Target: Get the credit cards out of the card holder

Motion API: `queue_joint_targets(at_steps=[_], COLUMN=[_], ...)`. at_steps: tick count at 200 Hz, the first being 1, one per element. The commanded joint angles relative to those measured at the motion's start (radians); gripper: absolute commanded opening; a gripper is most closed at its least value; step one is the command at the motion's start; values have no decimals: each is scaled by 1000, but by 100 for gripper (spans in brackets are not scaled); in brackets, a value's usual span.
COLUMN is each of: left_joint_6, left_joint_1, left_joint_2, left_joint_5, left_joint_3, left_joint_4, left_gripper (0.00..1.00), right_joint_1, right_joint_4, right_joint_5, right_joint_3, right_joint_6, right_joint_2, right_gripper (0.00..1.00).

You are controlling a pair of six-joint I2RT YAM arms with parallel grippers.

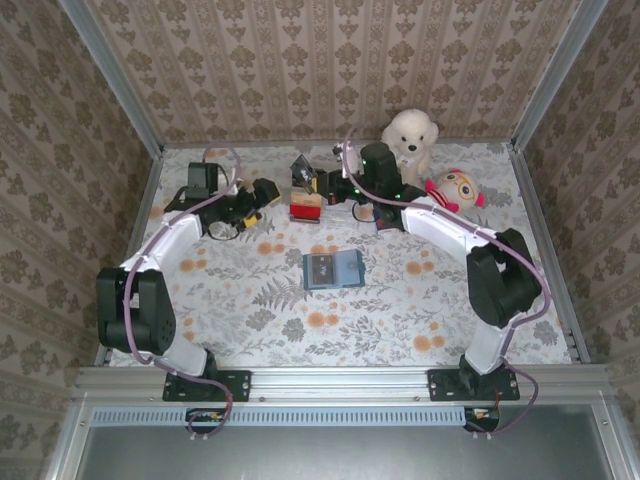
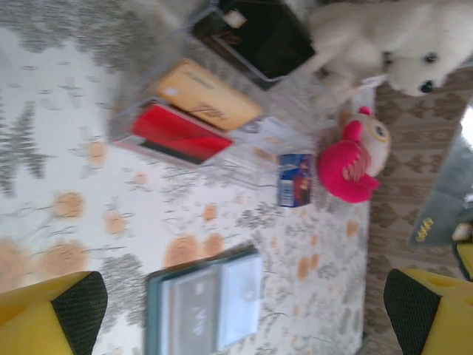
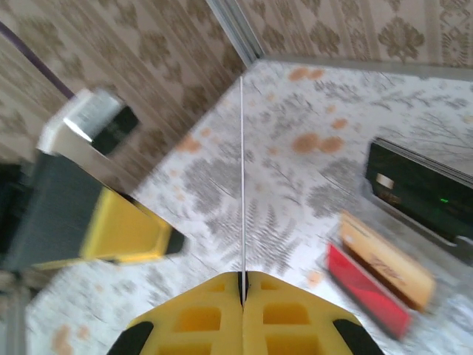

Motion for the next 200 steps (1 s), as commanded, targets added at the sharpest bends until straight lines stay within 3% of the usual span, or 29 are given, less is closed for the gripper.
queue_joint_targets(at_steps=[1, 39, 100, 200], left_joint_6=[98, 117, 127, 138], left_joint_1=[20, 25, 24, 12], left_joint_2=[-31, -19, 14, 70], left_joint_5=[-86, -84, -77, -61], left_joint_3=[46, 16, 13, 12], left_joint_4=[-117, -93, -100, -108], left_gripper=[100, 100, 100, 100], right_joint_1=[-35, -62, -93, -110], right_joint_4=[-168, -296, -449, -523], right_joint_5=[-30, -70, -157, -147], right_joint_3=[95, 250, 458, 659], right_joint_6=[-279, -548, -798, -1000], right_joint_2=[79, 185, 317, 454], right_gripper=[0, 0, 0, 0])
